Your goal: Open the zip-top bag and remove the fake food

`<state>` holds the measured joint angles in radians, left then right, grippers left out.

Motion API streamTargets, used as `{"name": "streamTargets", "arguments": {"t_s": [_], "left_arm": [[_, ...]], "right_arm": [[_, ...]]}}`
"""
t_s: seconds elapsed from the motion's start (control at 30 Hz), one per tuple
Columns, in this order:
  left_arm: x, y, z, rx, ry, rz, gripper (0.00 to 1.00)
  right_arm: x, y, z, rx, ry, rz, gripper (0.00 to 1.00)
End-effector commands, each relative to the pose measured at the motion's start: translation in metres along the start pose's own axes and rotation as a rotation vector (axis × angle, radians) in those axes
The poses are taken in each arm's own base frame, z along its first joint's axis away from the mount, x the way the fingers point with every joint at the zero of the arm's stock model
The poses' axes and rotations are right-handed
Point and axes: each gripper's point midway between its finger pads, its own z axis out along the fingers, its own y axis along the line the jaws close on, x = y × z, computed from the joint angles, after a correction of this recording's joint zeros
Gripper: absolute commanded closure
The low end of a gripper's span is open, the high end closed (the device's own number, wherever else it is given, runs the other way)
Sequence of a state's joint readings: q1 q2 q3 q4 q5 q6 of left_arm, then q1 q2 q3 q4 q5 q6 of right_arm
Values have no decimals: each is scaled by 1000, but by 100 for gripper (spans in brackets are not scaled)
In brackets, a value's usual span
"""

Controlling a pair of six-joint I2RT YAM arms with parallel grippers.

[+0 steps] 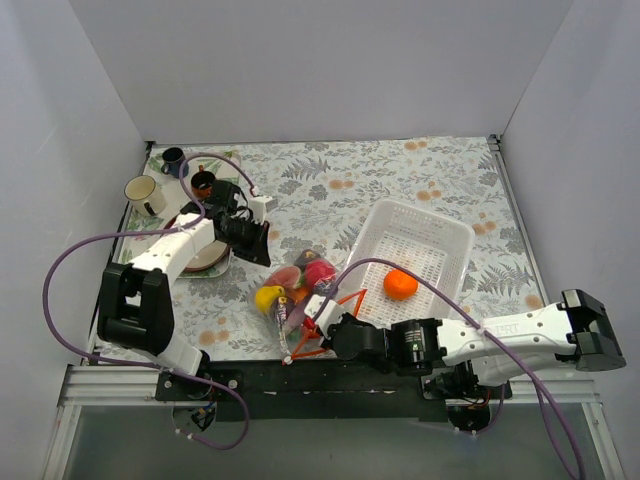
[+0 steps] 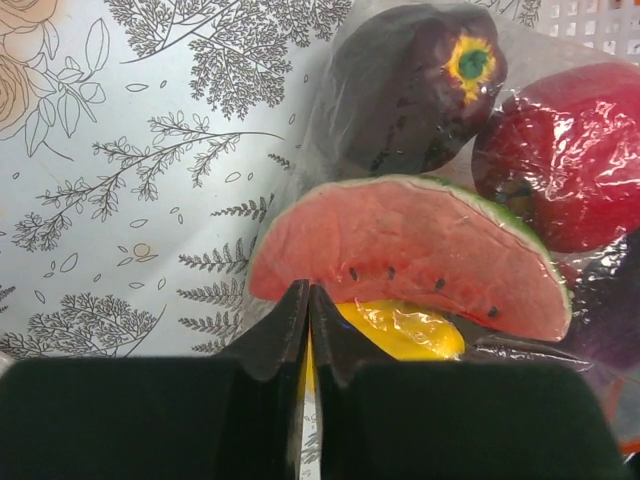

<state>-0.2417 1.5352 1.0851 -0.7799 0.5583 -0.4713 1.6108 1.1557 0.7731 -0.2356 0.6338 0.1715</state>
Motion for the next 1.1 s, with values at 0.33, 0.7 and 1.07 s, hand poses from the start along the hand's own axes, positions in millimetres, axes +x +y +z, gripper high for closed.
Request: {"name": "streamTargets", "arguments": {"t_s": [0.33,0.7,1.07], "left_arm": [[36,2,25,-5,105,-6,51],[50,-6,20,29,141,15,100],[10,50,-55,-154,23,81,100]], "right_arm": [[-16,11,29,29,-63,-22,16],[-5,25,78,26,-25,-39,4],[-3,58,109,-60,26,-78,14]]}}
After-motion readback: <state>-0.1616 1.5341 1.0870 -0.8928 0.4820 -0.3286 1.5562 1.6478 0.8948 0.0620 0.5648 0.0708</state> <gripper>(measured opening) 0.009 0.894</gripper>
